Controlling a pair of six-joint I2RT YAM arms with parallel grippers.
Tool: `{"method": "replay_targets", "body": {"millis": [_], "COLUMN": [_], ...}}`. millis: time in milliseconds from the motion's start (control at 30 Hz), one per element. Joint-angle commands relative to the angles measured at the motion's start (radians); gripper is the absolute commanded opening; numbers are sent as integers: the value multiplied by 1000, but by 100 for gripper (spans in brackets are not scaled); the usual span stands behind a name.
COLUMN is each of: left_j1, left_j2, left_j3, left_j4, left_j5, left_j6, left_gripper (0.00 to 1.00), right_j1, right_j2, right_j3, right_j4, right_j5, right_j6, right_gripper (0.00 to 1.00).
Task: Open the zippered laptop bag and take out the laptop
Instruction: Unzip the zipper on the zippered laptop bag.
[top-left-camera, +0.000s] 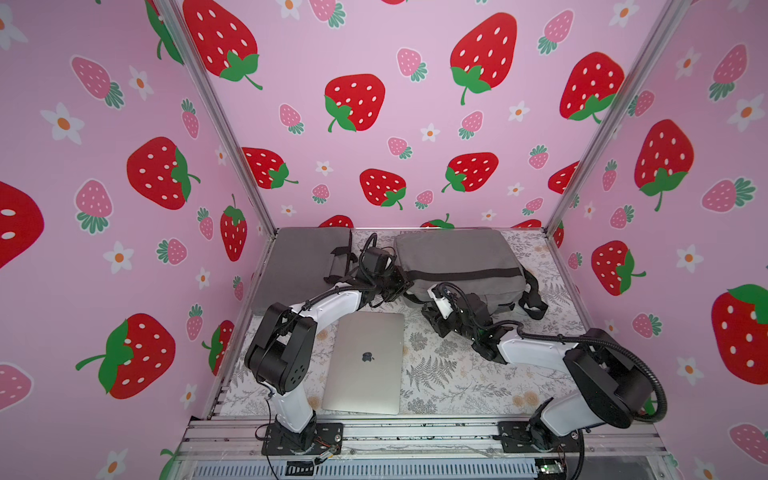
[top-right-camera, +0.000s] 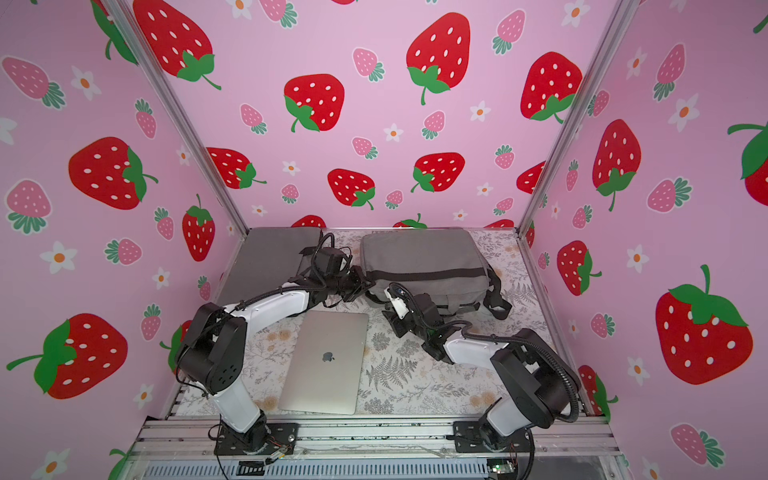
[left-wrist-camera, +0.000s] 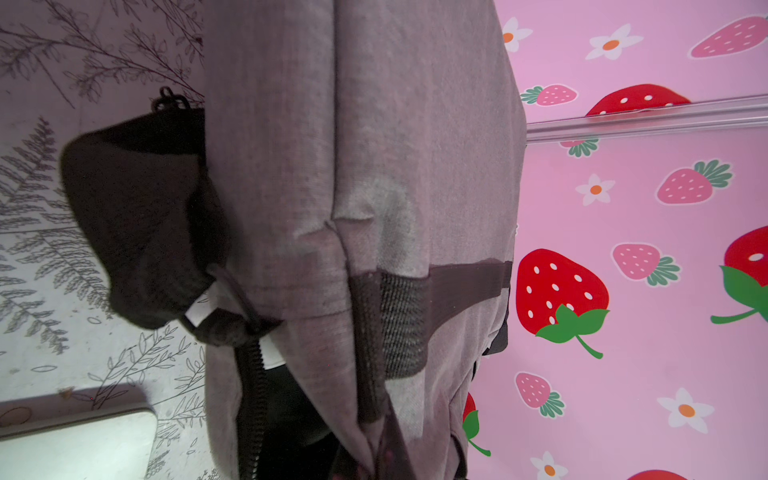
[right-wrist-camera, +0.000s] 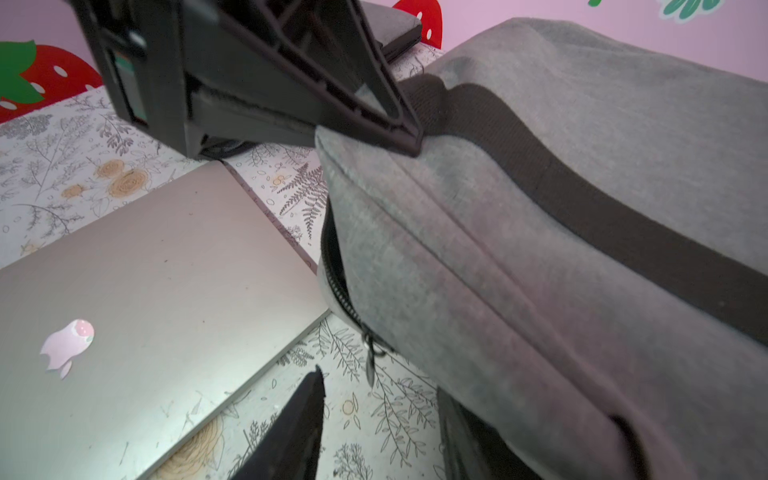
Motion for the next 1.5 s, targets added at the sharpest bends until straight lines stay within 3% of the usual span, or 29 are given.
{"method": "replay_targets", "body": {"millis": [0,300,733,933,1467], "left_j1": [-6,-5,-3,12,73], "left_j2": [-27,-31,-30,-36,-58], "left_j3": [31,27,52,68,121], "left_j4": [77,75,47,18,-75], "left_j5": [44,45,38,27,20], "left_j6": [3,8,26,49,116], "left_gripper": [0,0,0,0,0], "right_j1": [6,6,6,6,12], "right_j2": [24,52,41,16,-227], "right_j3": [38,40,24,-10,-43], "right_j4": [74,93,96,59,-417], "right_j5": [24,39,42,95,397], "right_j6": [31,59,74,90,122], "right_gripper": [44,21,0,0,0]}}
